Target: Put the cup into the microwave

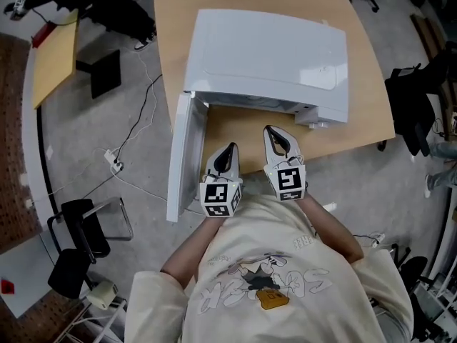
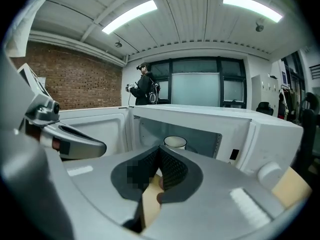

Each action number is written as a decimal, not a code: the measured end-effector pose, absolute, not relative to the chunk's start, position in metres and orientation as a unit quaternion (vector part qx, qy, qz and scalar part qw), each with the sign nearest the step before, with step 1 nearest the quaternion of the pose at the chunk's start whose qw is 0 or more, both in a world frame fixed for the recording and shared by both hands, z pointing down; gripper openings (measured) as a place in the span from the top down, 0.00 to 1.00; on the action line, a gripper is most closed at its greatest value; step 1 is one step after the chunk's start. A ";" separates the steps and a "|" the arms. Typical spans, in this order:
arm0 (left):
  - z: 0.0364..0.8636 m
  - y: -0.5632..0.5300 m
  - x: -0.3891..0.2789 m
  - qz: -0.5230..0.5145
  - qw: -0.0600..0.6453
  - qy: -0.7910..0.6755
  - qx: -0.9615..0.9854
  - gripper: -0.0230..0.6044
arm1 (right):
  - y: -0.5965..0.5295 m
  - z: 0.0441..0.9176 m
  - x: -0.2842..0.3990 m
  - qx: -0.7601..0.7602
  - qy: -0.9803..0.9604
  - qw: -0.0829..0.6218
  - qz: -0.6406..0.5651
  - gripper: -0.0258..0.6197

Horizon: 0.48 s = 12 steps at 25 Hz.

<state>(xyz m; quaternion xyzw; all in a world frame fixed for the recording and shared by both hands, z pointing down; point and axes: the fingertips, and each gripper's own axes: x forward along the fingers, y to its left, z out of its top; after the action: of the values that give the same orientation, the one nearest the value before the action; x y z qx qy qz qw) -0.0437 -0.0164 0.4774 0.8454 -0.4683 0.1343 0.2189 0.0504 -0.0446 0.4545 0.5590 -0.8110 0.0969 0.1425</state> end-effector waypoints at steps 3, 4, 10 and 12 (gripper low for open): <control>0.479 -0.016 -0.042 0.139 0.222 -0.469 0.844 0.96 | -0.035 0.452 0.053 0.559 -0.810 0.141 0.103 0.95; 0.479 -0.017 -0.041 0.138 0.223 -0.468 0.844 0.96 | -0.033 0.451 0.054 0.560 -0.810 0.141 0.105 0.95; 0.476 -0.024 -0.028 0.132 0.218 -0.468 0.846 0.96 | -0.021 0.457 0.061 0.551 -0.813 0.145 0.120 0.95; 0.473 -0.027 -0.020 0.130 0.216 -0.467 0.848 0.96 | -0.021 0.458 0.066 0.547 -0.815 0.151 0.119 0.95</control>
<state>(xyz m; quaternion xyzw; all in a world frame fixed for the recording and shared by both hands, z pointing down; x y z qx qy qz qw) -0.0203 -0.0266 0.4734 0.8480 -0.4666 0.1296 0.2155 0.0658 -0.0206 0.4584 0.5470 -0.8148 0.1187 0.1512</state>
